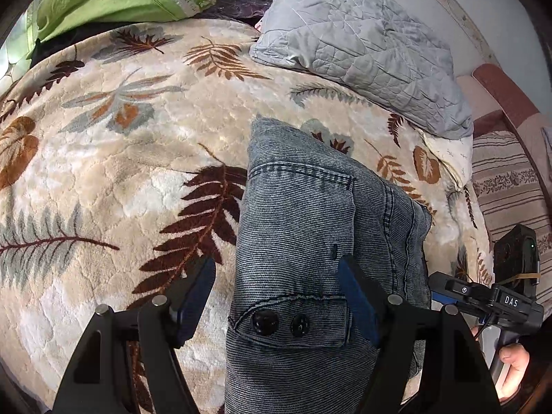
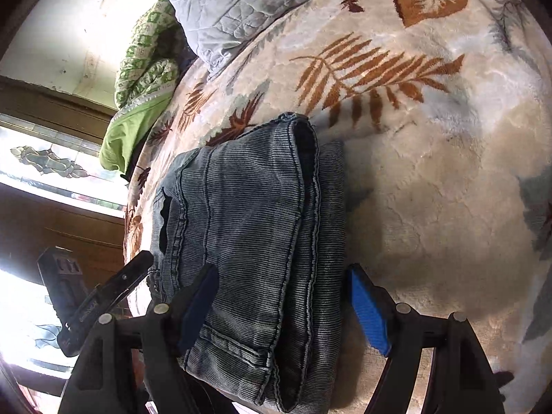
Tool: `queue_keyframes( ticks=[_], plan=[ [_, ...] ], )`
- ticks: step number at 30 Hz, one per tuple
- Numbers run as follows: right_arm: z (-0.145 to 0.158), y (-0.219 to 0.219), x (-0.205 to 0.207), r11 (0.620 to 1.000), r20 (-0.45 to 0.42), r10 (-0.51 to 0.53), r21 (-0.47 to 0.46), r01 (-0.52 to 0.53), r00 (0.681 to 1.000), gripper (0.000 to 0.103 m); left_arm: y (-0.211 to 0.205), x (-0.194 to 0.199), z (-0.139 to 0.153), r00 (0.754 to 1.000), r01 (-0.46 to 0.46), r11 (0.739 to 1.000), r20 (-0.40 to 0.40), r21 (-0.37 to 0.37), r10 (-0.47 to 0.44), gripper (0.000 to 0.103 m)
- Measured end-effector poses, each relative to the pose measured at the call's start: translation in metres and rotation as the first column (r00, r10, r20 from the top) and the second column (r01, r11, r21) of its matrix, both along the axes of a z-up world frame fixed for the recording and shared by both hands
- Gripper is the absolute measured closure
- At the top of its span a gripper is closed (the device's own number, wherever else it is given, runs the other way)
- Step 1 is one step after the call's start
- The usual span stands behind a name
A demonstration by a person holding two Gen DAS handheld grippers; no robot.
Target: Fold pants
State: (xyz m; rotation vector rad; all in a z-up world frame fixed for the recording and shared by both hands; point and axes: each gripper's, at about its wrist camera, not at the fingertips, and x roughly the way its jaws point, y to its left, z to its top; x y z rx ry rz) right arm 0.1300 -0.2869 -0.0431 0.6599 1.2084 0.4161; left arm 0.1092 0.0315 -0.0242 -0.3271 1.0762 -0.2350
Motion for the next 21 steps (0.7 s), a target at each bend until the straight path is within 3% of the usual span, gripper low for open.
queue_keyframes(
  ticks=[7,9,12,13,14,17,21],
  plan=[
    [0.002,-0.002,0.003,0.999,-0.011,-0.026,-0.026,0.026,1.0,0.025,0.0,0.004,-0.01,0.999,0.016,0.997,-0.028,-0.078,-0.018,0.029],
    [-0.004,0.0,0.006,1.0,-0.034,-0.017,0.005,0.017,0.999,0.025,-0.002,0.007,-0.015,0.998,0.023,0.994,-0.056,-0.106,-0.029,0.029],
    [-0.003,0.013,0.006,1.0,-0.014,0.022,-0.005,-0.022,1.0,0.024,-0.007,0.006,-0.02,0.997,0.021,0.996,-0.067,-0.082,-0.027,0.036],
    [0.0,0.017,0.005,0.999,-0.001,0.034,-0.018,-0.034,0.999,0.03,-0.009,0.005,-0.019,0.998,0.024,0.998,-0.063,-0.06,-0.028,0.042],
    [0.002,0.019,0.004,0.998,0.004,0.038,-0.048,-0.038,0.999,0.044,-0.011,0.003,-0.018,0.998,0.026,0.999,-0.056,-0.043,-0.028,0.048],
    [0.002,0.024,0.002,0.988,0.009,0.055,-0.145,-0.053,0.998,0.063,-0.018,-0.002,-0.012,0.998,0.055,0.998,-0.02,0.011,-0.055,0.066],
    [0.009,0.03,-0.002,0.973,0.047,0.077,-0.222,-0.065,0.996,0.074,-0.026,-0.009,-0.005,0.998,0.057,0.996,0.017,0.069,-0.058,0.073]
  ],
)
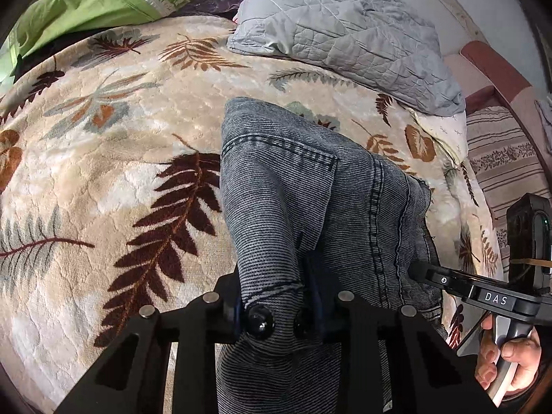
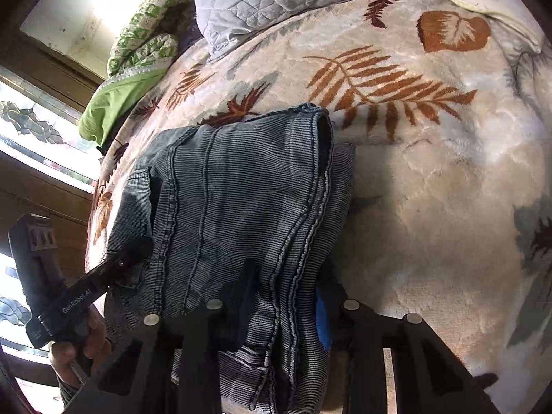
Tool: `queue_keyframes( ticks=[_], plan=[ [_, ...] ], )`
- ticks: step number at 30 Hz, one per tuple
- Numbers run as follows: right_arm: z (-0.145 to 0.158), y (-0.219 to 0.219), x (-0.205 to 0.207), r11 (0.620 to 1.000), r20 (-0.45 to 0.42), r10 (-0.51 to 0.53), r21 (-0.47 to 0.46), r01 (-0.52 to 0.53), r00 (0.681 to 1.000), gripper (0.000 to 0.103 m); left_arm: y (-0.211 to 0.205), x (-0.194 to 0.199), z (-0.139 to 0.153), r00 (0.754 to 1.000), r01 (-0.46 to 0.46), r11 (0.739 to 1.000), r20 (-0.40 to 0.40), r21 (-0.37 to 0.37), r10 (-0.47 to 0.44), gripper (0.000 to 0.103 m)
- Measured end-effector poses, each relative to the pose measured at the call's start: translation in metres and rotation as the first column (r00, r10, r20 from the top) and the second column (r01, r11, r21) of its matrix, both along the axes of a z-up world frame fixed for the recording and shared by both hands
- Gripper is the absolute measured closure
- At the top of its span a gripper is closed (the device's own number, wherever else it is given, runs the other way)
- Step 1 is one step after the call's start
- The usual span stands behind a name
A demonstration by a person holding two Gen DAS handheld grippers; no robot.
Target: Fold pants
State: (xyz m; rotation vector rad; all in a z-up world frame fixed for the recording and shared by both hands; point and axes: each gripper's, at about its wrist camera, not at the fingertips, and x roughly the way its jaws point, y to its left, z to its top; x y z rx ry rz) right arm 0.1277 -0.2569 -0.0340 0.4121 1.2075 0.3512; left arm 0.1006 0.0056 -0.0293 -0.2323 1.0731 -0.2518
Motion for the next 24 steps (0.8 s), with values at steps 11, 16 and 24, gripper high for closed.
queue_keyframes(
  ticks=[11,16,24],
  plan=[
    [0.04,0.001,-0.018,0.999,0.134,0.014,-0.04,-0.008,0.991,0.085,-0.001,-0.021,0.034,0.996,-0.012,1.0,0.089,0.008,0.012,0.077],
    [0.065,0.001,-0.023,1.0,0.192,0.011,-0.03,-0.006,0.981,0.085,0.0,-0.025,0.053,0.991,-0.019,1.0,0.133,0.001,0.019,0.077],
    [0.099,0.002,-0.013,0.999,0.267,0.02,-0.03,-0.013,0.963,0.086,-0.002,-0.016,0.086,0.977,-0.021,1.0,0.211,0.006,0.02,0.077]
  ],
)
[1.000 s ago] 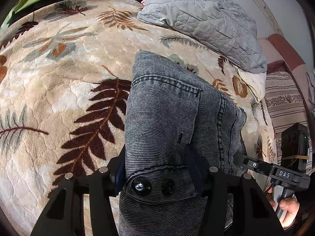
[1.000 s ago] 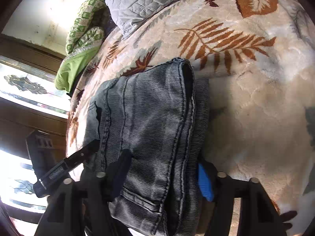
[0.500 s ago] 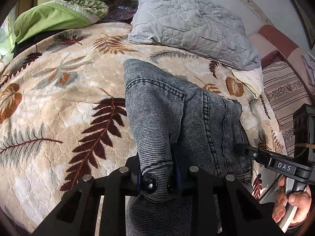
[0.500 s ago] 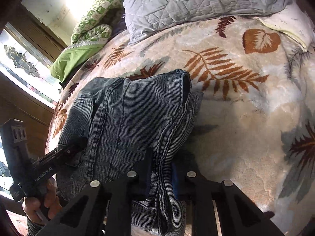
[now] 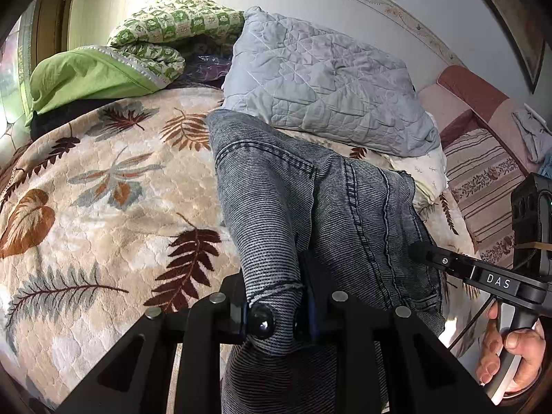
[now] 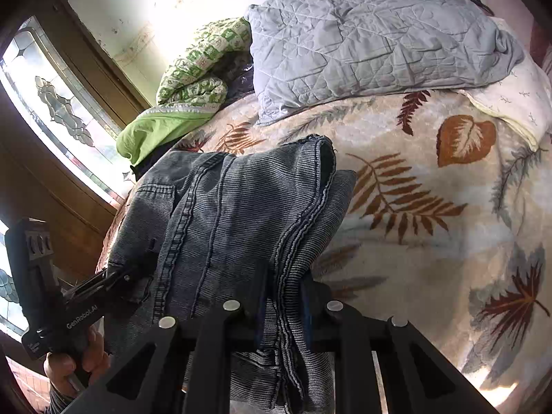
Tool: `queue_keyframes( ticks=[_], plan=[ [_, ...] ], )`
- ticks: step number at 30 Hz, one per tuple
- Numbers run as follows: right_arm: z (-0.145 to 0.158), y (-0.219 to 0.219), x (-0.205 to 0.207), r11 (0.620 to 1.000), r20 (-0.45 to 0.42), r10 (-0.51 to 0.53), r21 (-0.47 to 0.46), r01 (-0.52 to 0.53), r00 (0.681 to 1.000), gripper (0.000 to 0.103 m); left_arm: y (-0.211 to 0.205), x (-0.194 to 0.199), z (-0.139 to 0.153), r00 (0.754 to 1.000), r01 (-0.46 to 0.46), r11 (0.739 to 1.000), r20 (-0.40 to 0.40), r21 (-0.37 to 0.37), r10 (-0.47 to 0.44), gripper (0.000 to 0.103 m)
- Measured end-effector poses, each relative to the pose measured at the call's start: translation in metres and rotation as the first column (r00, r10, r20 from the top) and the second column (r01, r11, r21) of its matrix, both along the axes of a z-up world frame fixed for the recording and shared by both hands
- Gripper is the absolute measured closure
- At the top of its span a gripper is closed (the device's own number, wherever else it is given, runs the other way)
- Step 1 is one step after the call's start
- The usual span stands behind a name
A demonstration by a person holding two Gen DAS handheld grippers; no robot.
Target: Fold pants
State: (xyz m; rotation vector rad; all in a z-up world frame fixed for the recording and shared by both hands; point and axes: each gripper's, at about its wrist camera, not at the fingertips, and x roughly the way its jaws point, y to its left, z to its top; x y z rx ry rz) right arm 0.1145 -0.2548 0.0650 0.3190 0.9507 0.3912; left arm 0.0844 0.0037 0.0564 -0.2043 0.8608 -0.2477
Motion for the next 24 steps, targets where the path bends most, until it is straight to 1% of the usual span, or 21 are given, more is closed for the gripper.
queue_keyframes(
  ticks=[4,7,10,12,15,18,19,20,21,22,24],
  plan=[
    [0.016,0.001,0.017,1.0,0.032,0.0,-0.009,0.0,1.0,0.085,0.002,0.016,0.008,1.0,-0.008,1.0,0.017,-0.001,0.008,0.077],
    [0.023,0.006,0.032,1.0,0.041,0.004,-0.017,-0.003,0.999,0.085,0.005,0.03,0.012,1.0,-0.015,1.0,0.016,-0.003,0.015,0.077],
    [0.022,0.009,0.046,1.0,0.032,0.002,-0.005,-0.002,0.999,0.086,0.008,0.041,0.01,1.0,-0.017,1.0,0.006,0.008,0.017,0.077],
    [0.016,0.012,0.053,1.0,0.02,0.0,-0.005,0.0,1.0,0.086,0.01,0.048,0.001,1.0,-0.02,1.0,-0.009,0.01,0.02,0.077],
    [-0.005,0.015,0.062,1.0,-0.019,-0.006,-0.004,0.006,1.0,0.086,0.013,0.058,-0.024,0.998,-0.022,1.0,-0.062,0.008,0.023,0.076],
    [-0.034,0.016,0.07,1.0,-0.059,-0.026,-0.008,0.025,0.998,0.085,0.013,0.069,-0.062,0.991,-0.031,0.999,-0.131,0.019,0.033,0.072],
    [-0.047,0.017,0.075,0.999,-0.083,-0.033,-0.013,0.032,0.996,0.084,0.012,0.072,-0.077,0.985,-0.041,0.998,-0.163,0.043,0.047,0.068],
    [-0.063,0.018,0.08,0.999,-0.125,-0.037,-0.026,0.034,0.991,0.082,0.012,0.073,-0.088,0.981,-0.06,0.996,-0.18,0.066,0.071,0.06],
    [-0.078,0.018,0.083,0.998,-0.155,-0.047,-0.054,0.038,0.987,0.081,0.015,0.069,-0.09,0.984,-0.078,0.995,-0.158,0.057,0.086,0.056],
    [-0.088,0.017,0.083,0.997,-0.164,-0.052,-0.062,0.042,0.985,0.073,0.017,0.066,-0.087,0.986,-0.08,0.996,-0.143,0.045,0.086,0.053],
    [-0.091,0.011,0.078,0.997,-0.154,-0.066,-0.04,0.06,0.986,0.069,0.019,0.063,-0.078,0.986,-0.072,0.997,-0.146,0.042,0.077,0.051]
  ],
)
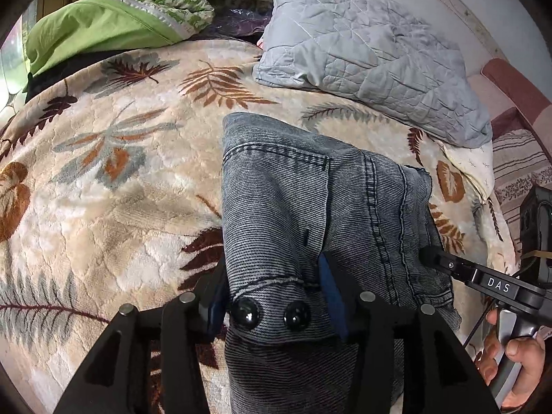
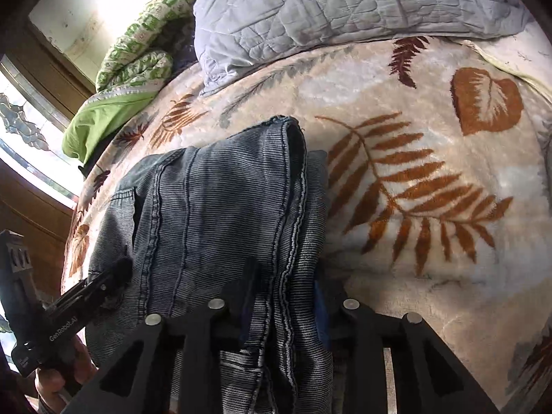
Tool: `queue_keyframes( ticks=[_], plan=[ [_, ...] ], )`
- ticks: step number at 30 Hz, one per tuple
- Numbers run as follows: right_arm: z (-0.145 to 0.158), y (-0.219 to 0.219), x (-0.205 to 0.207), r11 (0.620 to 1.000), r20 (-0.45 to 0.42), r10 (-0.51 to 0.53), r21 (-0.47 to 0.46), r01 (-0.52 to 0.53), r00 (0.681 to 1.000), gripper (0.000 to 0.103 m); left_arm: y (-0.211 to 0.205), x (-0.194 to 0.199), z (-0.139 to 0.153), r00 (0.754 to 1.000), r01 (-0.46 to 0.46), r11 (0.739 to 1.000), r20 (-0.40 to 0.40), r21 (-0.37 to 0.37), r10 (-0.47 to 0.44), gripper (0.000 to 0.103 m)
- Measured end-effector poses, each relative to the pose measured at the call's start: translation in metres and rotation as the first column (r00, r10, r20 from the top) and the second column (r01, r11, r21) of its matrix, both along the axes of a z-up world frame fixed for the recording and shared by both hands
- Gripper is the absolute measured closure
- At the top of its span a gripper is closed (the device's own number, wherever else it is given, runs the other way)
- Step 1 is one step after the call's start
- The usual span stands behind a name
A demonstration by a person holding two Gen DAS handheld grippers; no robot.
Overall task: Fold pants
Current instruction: 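Lower the bundle onto the bed and open both grippers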
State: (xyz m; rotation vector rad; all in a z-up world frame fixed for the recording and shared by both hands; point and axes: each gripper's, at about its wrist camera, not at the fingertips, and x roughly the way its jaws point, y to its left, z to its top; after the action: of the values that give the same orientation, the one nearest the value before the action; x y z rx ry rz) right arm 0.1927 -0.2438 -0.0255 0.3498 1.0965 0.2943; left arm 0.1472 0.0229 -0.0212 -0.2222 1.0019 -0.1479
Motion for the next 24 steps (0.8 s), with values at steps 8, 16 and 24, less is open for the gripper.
queue_keyframes(
  ticks=[8,16,24],
  plan=[
    [0.06,0.006,-0.043,0.998,0.167,0.037,-0.059,-0.028,0.985,0.044,0.012,-0.046,0.055,0.984,-0.031,0.999,0.178,0.021,0.027,0.037],
    [-0.003,0.033,-0.066,0.975,0.029,0.114,-0.193,-0.106,0.993,0.042,-0.004,-0.059,-0.006,0.998,-0.02,0.987,0.063,0.158,0.01,0.036],
    [0.043,0.029,-0.058,0.983,0.091,0.099,-0.161,-0.084,0.991,0.041,-0.005,-0.065,0.017,0.997,-0.02,0.986,0.076,0.168,0.008,0.032]
  ],
)
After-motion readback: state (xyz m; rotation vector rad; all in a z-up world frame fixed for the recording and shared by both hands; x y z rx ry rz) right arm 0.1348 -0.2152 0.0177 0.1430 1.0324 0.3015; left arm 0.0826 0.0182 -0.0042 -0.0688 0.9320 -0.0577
